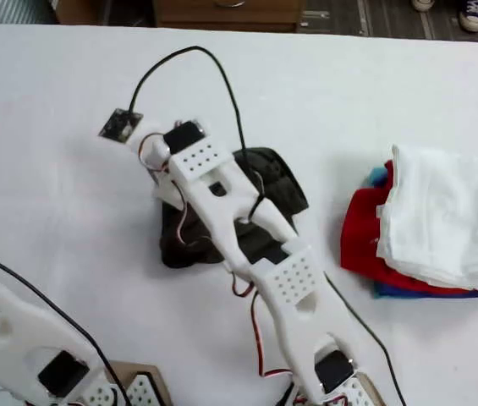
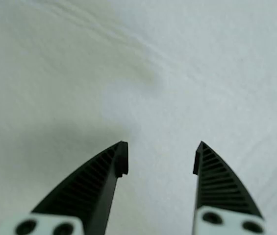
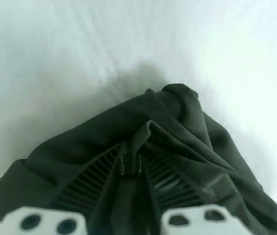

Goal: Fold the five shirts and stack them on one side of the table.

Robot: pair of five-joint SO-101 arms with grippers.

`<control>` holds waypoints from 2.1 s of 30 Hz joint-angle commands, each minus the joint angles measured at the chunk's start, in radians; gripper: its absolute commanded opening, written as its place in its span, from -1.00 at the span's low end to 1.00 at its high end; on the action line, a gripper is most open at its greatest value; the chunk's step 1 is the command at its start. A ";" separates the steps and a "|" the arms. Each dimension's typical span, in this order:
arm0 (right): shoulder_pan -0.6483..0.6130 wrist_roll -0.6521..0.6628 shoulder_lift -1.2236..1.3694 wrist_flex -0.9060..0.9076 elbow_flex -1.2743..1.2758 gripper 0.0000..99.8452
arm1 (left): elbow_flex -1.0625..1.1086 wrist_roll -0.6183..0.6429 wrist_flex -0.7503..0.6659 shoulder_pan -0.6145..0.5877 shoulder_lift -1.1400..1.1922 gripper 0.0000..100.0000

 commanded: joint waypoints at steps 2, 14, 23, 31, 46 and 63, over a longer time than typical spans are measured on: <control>0.008 0.002 -0.067 0.025 -0.091 -0.96 | -0.002 -0.008 -0.011 -0.002 -0.066 -0.52; 0.217 0.002 -0.248 0.217 -0.218 -0.96 | -0.002 -0.008 -0.011 0.011 -0.064 -0.52; 0.351 0.002 -0.469 0.217 0.178 -0.96 | -0.004 -0.009 -0.029 0.015 -0.064 -0.52; 0.429 0.092 -0.777 0.216 0.560 -0.96 | -0.004 -0.009 -0.034 0.034 -0.064 -0.52; 0.475 0.104 -0.975 0.016 0.970 -0.89 | -0.002 -0.002 -0.026 0.118 -0.066 -0.52; 0.222 0.048 -0.812 -0.237 0.852 -0.66 | -0.002 -0.003 -0.025 0.117 -0.066 -0.52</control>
